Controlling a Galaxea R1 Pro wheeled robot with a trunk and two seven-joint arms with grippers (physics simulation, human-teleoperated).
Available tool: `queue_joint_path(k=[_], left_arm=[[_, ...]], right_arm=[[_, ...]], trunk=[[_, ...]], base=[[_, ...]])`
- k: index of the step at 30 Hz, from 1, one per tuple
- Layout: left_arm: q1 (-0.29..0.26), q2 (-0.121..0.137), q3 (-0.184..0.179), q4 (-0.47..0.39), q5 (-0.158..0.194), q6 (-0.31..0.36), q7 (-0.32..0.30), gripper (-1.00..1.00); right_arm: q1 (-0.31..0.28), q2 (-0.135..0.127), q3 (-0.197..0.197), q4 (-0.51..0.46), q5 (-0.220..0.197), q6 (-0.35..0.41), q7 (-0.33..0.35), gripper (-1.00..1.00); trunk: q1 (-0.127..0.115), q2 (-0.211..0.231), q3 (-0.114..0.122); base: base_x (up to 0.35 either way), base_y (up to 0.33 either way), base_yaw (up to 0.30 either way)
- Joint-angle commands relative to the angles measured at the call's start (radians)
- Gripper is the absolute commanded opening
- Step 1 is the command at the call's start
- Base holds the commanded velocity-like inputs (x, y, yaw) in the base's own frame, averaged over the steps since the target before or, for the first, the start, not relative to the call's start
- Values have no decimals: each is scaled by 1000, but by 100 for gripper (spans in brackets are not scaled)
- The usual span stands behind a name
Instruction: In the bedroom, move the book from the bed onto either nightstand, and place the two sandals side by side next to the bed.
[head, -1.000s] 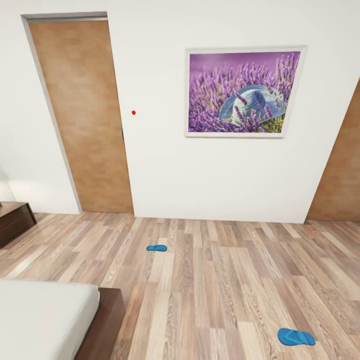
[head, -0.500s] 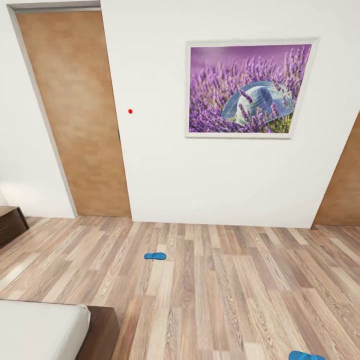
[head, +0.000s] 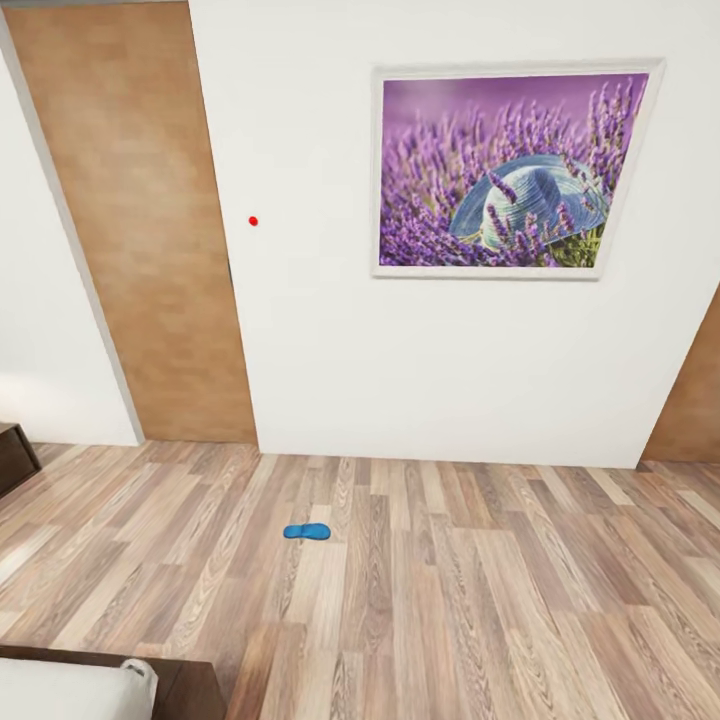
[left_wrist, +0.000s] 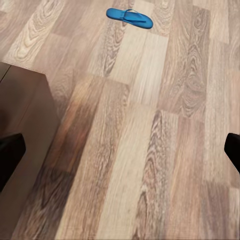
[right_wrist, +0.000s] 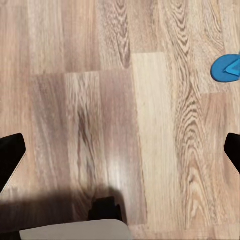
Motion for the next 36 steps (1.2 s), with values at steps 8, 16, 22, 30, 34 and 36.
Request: queue_joint_path(k=[8, 16, 22, 30, 34, 36], left_arm=[[0, 0, 0, -1, 6, -1, 0, 100], [0, 0, 0, -1, 6, -1, 0, 100], [0, 0, 1, -1, 6, -1, 0, 100], [0, 0, 0, -1, 6, -1, 0, 100], [0, 0, 0, -1, 7, -1, 0, 100], [0, 0, 0, -1, 7, -1, 0, 100]], right_arm=[[0, 0, 0, -1, 0, -1, -2, 100], [0, 0, 0, -1, 0, -1, -2, 100], [0, 0, 0, -1, 0, -1, -2, 100], [0, 0, 0, -1, -1, -1, -2, 100], [0, 0, 0, -1, -1, -1, -2, 100], [0, 0, 0, -1, -1, -1, -2, 100]], trunk=[[1, 0, -1], [1, 0, -1], [1, 0, -1], [1, 0, 2], [1, 0, 6], [1, 0, 7]], base=[[328, 0, 0], [328, 0, 0], [328, 0, -55], [302, 0, -216], [59, 0, -274], [11, 0, -277]])
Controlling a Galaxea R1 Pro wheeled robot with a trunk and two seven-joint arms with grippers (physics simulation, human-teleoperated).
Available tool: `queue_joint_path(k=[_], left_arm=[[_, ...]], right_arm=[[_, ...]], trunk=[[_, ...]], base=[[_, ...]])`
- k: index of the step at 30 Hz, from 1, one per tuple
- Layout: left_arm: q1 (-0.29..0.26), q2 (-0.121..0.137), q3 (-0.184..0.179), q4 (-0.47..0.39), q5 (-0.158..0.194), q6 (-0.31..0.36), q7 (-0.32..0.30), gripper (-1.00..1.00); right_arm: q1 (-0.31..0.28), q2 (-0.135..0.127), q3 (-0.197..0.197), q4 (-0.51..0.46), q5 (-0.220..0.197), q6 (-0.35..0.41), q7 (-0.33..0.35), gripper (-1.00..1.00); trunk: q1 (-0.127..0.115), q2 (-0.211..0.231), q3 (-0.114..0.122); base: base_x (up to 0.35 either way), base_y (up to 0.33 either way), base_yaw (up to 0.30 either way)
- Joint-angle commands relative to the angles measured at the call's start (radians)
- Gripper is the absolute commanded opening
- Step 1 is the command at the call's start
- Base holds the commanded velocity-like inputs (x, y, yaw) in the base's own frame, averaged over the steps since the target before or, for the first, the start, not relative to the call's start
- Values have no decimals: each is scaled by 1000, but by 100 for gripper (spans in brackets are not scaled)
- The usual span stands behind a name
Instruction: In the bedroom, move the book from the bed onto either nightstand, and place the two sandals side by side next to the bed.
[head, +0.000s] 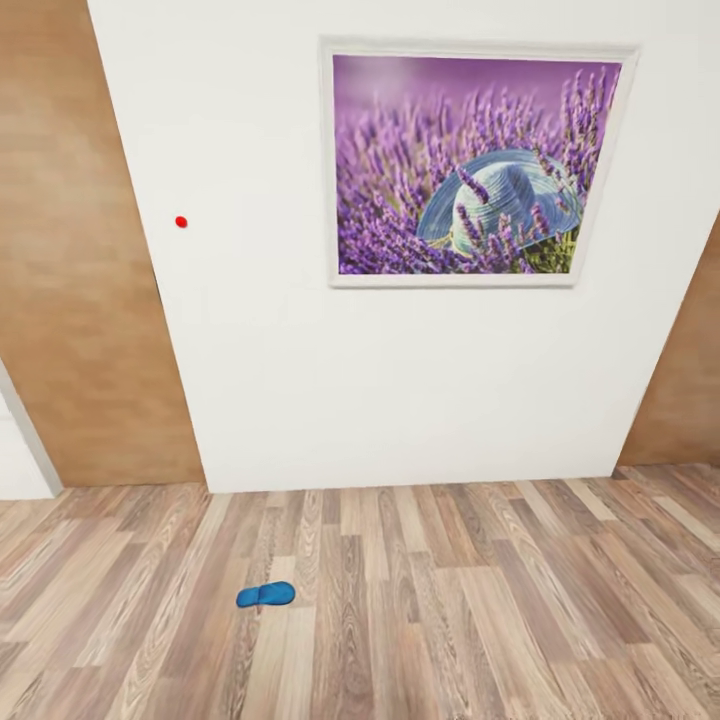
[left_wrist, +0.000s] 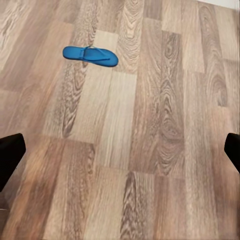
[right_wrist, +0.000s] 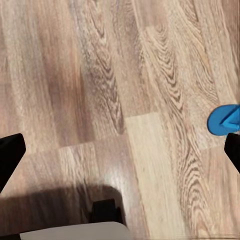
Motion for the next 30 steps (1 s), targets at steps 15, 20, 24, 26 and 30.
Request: queue_joint_path(k=[15, 20, 24, 26, 30], left_arm=[[0, 0, 1, -1, 7, -1, 0, 100], [0, 0, 2, -1, 7, -1, 0, 100], [0, 1, 2, -1, 7, -1, 0, 100], [0, 0, 2, -1, 7, -1, 0, 100], [0, 0, 2, -1, 7, -1, 0, 100]], right_arm=[[0, 0, 0, -1, 1, -1, -2, 100], [0, 0, 0, -1, 1, -1, -2, 100], [0, 0, 0, -1, 1, -1, -2, 100], [0, 0, 0, -1, 1, -1, -2, 100], [0, -1, 0, -1, 1, -1, -2, 100]], trunk=[[0, 0, 12], [0, 0, 17], [0, 0, 20], [0, 0, 22], [0, 0, 25]], base=[[1, 0, -278], [0, 0, -278], [54, 0, -278], [148, 0, -278], [227, 0, -278]])
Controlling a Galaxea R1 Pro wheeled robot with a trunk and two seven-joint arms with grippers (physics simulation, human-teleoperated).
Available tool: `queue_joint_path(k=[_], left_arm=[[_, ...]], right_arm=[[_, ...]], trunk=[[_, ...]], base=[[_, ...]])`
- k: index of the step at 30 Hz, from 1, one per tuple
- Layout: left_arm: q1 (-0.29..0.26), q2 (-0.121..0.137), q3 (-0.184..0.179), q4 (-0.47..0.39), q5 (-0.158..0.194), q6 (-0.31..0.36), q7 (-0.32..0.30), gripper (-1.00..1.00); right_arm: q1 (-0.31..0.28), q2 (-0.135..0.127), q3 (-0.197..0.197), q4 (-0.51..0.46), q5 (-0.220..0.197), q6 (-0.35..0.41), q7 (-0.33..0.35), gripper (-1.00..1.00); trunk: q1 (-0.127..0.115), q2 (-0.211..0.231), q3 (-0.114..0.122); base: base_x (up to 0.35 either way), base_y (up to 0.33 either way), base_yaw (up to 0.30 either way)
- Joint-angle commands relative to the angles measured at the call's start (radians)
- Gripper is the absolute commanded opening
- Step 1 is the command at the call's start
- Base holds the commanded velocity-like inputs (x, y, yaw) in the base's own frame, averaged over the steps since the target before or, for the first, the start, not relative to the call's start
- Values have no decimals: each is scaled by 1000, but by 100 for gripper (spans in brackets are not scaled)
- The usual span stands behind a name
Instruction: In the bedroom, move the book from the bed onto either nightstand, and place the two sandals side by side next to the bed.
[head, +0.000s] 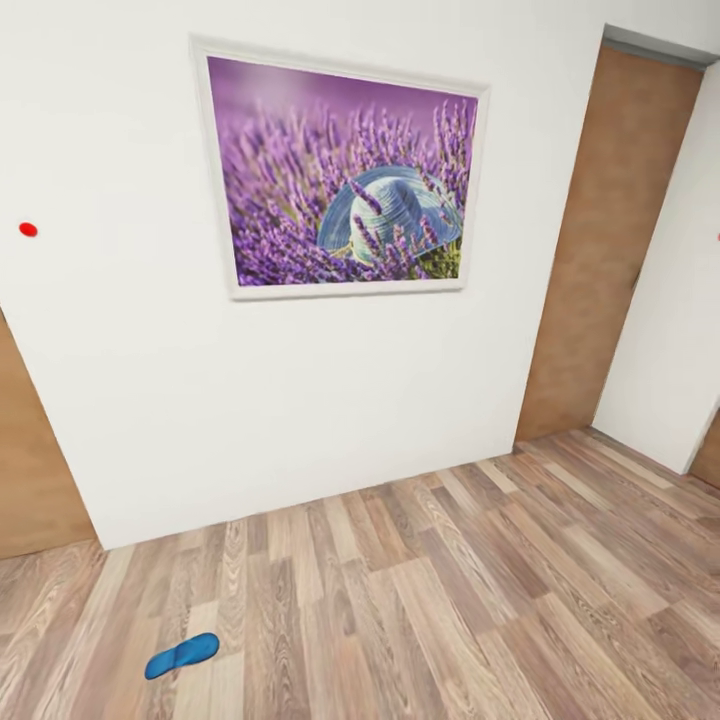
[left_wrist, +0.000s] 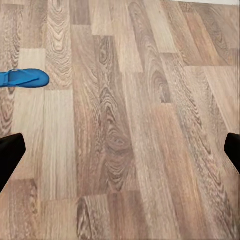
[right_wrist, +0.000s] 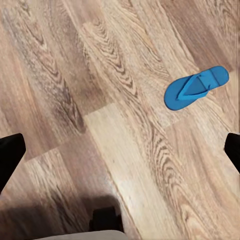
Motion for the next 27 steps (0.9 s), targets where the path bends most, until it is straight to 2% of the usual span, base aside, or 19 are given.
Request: queue_joint_path(k=[1, 27], left_arm=[[0, -1, 1, -1, 6, -1, 0, 100], [0, 0, 1, -1, 6, -1, 0, 100]], right_arm=[[0, 0, 0, -1, 1, -1, -2, 100], [0, -2, -1, -1, 1, -1, -3, 100]], trunk=[[1, 0, 0], [1, 0, 23]], base=[[201, 0, -278], [19, 0, -278]])
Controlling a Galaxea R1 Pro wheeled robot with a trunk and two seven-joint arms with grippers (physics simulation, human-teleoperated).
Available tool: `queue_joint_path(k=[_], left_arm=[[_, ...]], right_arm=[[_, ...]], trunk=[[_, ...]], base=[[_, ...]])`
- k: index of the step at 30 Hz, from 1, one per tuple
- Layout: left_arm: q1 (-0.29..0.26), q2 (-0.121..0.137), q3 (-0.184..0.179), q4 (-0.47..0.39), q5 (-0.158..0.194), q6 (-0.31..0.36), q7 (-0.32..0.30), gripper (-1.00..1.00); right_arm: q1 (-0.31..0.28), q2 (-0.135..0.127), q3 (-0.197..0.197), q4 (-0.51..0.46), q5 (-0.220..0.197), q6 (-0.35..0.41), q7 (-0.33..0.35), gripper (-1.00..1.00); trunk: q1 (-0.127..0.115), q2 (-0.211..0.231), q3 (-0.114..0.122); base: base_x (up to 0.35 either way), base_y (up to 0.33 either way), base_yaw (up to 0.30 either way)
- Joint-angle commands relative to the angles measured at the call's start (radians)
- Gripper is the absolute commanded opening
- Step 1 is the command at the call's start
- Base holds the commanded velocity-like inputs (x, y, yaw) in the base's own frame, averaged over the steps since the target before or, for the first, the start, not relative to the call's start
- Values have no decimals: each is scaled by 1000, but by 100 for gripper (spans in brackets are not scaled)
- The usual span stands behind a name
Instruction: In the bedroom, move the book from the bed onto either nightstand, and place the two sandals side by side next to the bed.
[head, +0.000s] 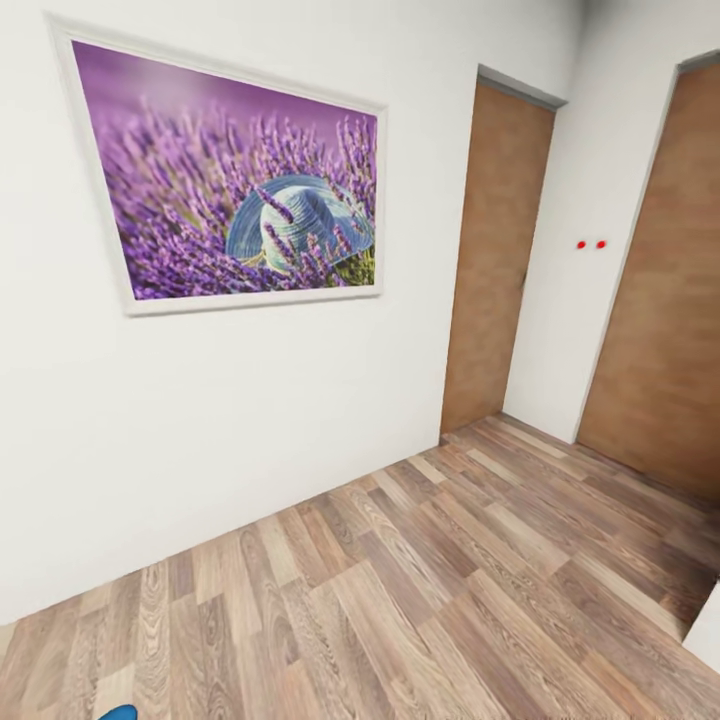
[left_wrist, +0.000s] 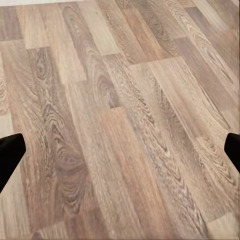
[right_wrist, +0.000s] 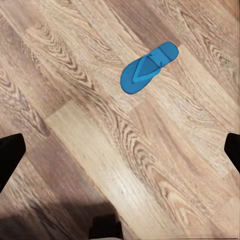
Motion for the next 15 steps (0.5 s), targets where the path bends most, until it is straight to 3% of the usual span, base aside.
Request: queue_joint_path(k=[1, 10, 15], left_arm=[[0, 0, 1, -1, 6, -1, 0, 100], [0, 0, 1, -1, 6, -1, 0, 100], [0, -1, 1, -1, 6, -1, 0, 100]], right_arm=[[0, 0, 0, -1, 1, -1, -2, 100], [0, 0, 1, -1, 1, -1, -1, 100], [0, 0, 1, -1, 1, -1, -2, 100]], trunk=[[0, 0, 0], [0, 0, 8], [0, 0, 12]], base=[[40, 0, -278], [248, 0, -278], [93, 0, -278]])
